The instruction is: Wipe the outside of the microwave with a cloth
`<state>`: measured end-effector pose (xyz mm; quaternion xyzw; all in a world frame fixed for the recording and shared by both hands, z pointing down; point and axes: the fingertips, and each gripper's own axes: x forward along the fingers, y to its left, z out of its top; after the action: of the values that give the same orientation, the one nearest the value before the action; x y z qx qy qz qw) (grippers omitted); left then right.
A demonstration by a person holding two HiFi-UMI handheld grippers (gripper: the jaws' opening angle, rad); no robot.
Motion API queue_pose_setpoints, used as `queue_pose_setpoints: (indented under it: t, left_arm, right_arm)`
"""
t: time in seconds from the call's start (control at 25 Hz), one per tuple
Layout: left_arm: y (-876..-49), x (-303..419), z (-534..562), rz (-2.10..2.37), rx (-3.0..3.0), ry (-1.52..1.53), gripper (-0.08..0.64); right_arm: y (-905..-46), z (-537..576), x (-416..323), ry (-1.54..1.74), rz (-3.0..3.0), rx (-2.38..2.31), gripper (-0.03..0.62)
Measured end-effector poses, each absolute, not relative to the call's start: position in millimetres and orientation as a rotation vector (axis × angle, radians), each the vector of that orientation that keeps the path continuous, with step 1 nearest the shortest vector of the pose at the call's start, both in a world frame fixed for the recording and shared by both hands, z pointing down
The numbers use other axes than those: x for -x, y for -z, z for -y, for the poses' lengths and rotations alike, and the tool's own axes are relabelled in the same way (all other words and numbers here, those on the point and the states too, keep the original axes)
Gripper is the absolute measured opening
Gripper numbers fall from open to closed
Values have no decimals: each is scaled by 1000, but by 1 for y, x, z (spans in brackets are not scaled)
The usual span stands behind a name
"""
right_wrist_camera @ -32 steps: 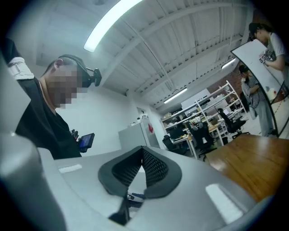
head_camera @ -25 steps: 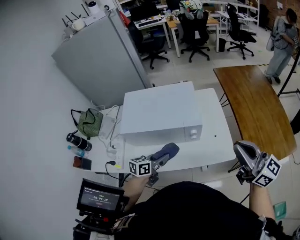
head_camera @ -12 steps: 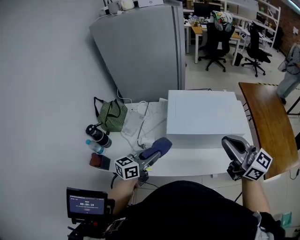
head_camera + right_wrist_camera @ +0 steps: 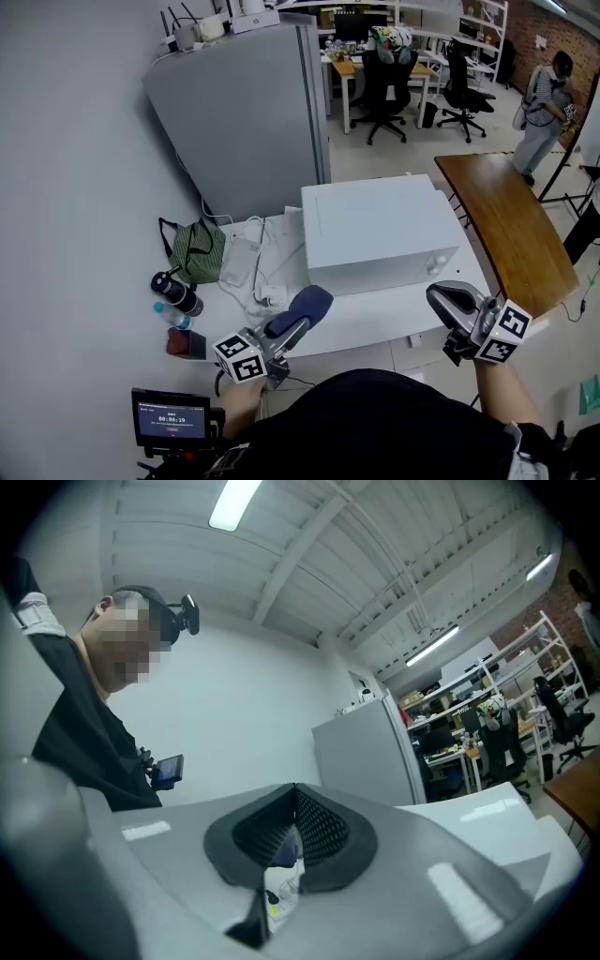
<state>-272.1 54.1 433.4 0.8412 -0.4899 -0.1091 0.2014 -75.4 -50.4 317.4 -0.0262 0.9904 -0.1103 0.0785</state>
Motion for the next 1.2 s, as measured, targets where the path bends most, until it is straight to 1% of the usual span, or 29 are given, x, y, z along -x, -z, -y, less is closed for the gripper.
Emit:
queue_pose_setpoints:
  t: [0.16, 0.28, 0.44, 0.56, 0.64, 0.76, 0.92, 1.08, 1.2]
  left_arm:
    - [-425, 202, -61, 1358, -2390, 296, 58]
    - [-421, 135, -66, 1368, -2391, 279, 58]
    - [-434, 50, -77, 1363, -2362, 357, 58]
    - [-429, -4, -92, 1371, -2329, 338, 58]
    - [-423, -25, -103, 1370, -2348, 308, 59]
    - [-414, -36, -117, 1400, -2358, 322, 58]
    - [-411, -33, -146, 1441, -2339, 341, 59]
    - [-408, -18, -196, 1455, -2347, 359, 59]
    - [-402, 9, -252, 1447, -2344, 368, 59]
  right_arm:
    - [-321, 36, -1, 310, -2936, 101, 5]
    - [-332, 21, -68, 293, -2936, 93, 5]
    - [-364, -2, -151, 290, -2954, 58, 5]
    - [-372, -11, -196, 345, -2951, 49, 5]
    - [-367, -20, -217, 370, -2942, 46, 5]
    - [-363, -32, -234, 373, -2925, 45, 5]
    - [-365, -61, -233, 402, -2910, 19, 5]
    - [-362, -107, -211, 385, -2936, -1, 5]
    - [-350, -153, -178, 428, -2928, 45, 5]
